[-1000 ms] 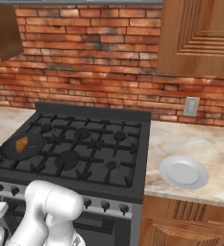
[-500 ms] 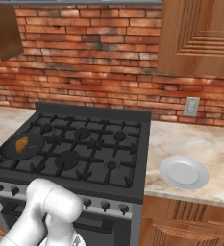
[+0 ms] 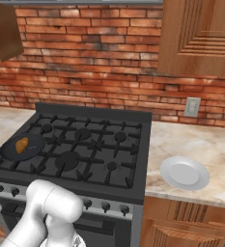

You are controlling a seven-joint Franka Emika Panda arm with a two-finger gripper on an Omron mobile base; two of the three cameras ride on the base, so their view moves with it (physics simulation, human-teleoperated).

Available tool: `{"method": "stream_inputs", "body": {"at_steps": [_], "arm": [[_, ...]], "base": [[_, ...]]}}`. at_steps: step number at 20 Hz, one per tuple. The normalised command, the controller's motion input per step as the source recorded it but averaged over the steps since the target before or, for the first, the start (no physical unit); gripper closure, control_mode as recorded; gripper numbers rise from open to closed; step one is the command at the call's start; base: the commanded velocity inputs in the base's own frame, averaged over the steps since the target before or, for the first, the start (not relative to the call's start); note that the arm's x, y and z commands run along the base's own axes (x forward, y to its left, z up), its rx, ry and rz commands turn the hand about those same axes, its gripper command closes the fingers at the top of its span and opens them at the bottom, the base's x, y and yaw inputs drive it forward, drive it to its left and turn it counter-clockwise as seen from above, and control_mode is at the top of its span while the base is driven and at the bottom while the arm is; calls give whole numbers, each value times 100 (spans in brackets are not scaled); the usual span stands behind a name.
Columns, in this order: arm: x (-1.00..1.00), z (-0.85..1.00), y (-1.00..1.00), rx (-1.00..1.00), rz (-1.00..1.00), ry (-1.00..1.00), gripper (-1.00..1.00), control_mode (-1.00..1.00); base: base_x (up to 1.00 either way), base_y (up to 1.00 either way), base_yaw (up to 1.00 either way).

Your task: Pick the croissant and place it on the pan. Then turn on the stove to warm the croissant.

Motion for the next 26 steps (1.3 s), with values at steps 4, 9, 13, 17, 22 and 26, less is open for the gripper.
{"method": "stream_inputs", "body": {"at_steps": [4,9,13,17,22,26], "arm": [[0,2,-17,0,0,-5,-100,-100],[0,6,-45,0,0,-8,-100,-100],[-42,14,-40,1,0,-18,-100,-100],[-6,22,-15,1,0,-19,-100,-100],[0,27,0,0,0,-18,-100,-100],[0,15,0,0,0,-14,-100,-100]], "base": [[0,0,0],[0,0,0],[0,0,0],[0,0,0],[0,0,0],[0,0,0]]}}
